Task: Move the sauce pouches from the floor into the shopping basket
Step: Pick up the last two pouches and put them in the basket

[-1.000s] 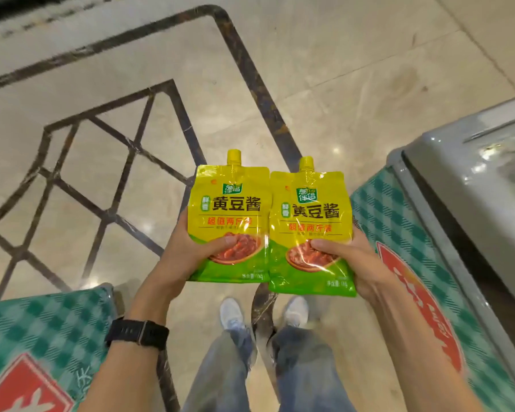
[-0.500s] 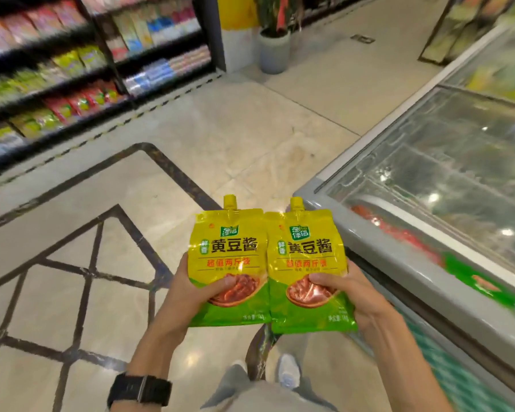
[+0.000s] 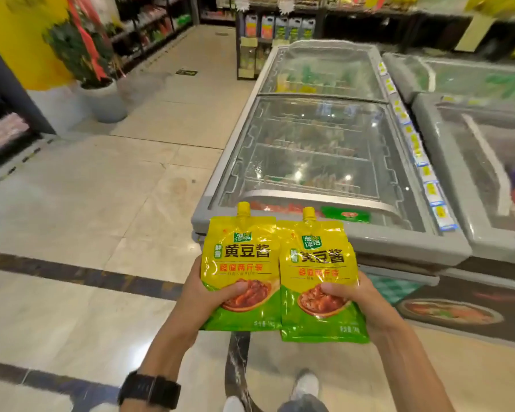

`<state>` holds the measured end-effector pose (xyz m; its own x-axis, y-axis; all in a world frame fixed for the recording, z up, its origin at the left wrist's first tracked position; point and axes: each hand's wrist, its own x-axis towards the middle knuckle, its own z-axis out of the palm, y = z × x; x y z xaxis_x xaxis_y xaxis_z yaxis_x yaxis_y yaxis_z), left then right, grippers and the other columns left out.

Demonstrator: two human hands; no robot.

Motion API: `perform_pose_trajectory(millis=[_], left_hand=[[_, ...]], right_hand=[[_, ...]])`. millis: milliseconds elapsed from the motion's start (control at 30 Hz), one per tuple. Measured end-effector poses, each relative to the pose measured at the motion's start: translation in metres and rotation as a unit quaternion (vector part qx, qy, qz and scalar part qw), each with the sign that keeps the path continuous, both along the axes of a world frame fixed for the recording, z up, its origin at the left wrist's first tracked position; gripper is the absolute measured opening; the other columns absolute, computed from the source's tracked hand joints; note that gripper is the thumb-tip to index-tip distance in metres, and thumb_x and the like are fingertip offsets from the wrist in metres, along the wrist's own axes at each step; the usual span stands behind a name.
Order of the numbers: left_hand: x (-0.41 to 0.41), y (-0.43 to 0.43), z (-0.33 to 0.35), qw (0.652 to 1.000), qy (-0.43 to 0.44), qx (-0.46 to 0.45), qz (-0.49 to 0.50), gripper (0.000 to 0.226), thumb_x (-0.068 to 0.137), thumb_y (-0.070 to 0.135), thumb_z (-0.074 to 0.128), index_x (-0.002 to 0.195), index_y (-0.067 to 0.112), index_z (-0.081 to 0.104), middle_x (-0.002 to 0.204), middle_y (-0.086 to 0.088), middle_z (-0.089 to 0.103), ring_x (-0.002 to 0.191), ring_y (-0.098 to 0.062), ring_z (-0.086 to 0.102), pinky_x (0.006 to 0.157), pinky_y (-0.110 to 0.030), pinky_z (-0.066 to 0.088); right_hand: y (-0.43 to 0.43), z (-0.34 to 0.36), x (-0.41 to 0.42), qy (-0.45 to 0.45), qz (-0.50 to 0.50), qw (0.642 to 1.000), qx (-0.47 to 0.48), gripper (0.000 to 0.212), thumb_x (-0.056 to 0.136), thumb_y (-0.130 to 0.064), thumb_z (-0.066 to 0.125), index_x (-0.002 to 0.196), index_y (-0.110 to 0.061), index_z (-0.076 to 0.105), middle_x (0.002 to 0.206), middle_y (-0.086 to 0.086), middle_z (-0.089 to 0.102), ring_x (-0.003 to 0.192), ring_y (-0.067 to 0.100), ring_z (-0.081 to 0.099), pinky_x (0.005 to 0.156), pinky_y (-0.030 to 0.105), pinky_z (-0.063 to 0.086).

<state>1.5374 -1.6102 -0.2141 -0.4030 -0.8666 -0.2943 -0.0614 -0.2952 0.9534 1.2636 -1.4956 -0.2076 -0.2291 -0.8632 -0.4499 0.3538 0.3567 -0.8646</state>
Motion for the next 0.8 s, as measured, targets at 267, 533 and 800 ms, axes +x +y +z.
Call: perform_pose_trajectory(millis=[267, 533, 800], left_hand=[[-0.11, 0.029, 0.016, 0.985, -0.025, -0.018, -0.17, 0.107, 0.03, 0.052, 0.098, 0.126, 0.027, 0.056, 0.109, -0.001, 0.077, 0.099, -0.022, 0.074, 0.084, -0.041, 0.059], [-0.256, 0.121, 0.012, 0.949, -0.027, -0.034, -0.311, 0.1, 0.037, 0.037, 0.095, 0.126, 0.018, 0.055, 0.105, 0.0, 0.078, 0.094, -0.017, 0.075, 0.069, -0.021, 0.058], [-0.386, 0.22, 0.004, 0.894, -0.028, -0.064, -0.442, 0.085, 0.051, 0.027, 0.094, 0.127, 0.018, 0.056, 0.111, -0.002, 0.076, 0.102, -0.021, 0.073, 0.08, -0.029, 0.058]], right_hand=[[0.12, 0.009, -0.048, -0.039, -0.162, 0.985, -0.04, 0.099, 0.024, -0.027, 0.1, 0.114, -0.01, 0.065, 0.107, 0.02, 0.073, 0.093, 0.036, 0.073, 0.073, 0.045, 0.061], [0.259, 0.001, -0.124, -0.055, -0.305, 0.948, -0.064, 0.095, 0.025, -0.025, 0.101, 0.112, -0.004, 0.067, 0.108, 0.023, 0.072, 0.092, 0.037, 0.072, 0.069, 0.041, 0.06], [0.387, -0.006, -0.186, -0.061, -0.433, 0.896, -0.081, 0.097, 0.03, -0.019, 0.101, 0.117, -0.001, 0.064, 0.112, 0.026, 0.07, 0.091, 0.039, 0.072, 0.071, 0.044, 0.061]])
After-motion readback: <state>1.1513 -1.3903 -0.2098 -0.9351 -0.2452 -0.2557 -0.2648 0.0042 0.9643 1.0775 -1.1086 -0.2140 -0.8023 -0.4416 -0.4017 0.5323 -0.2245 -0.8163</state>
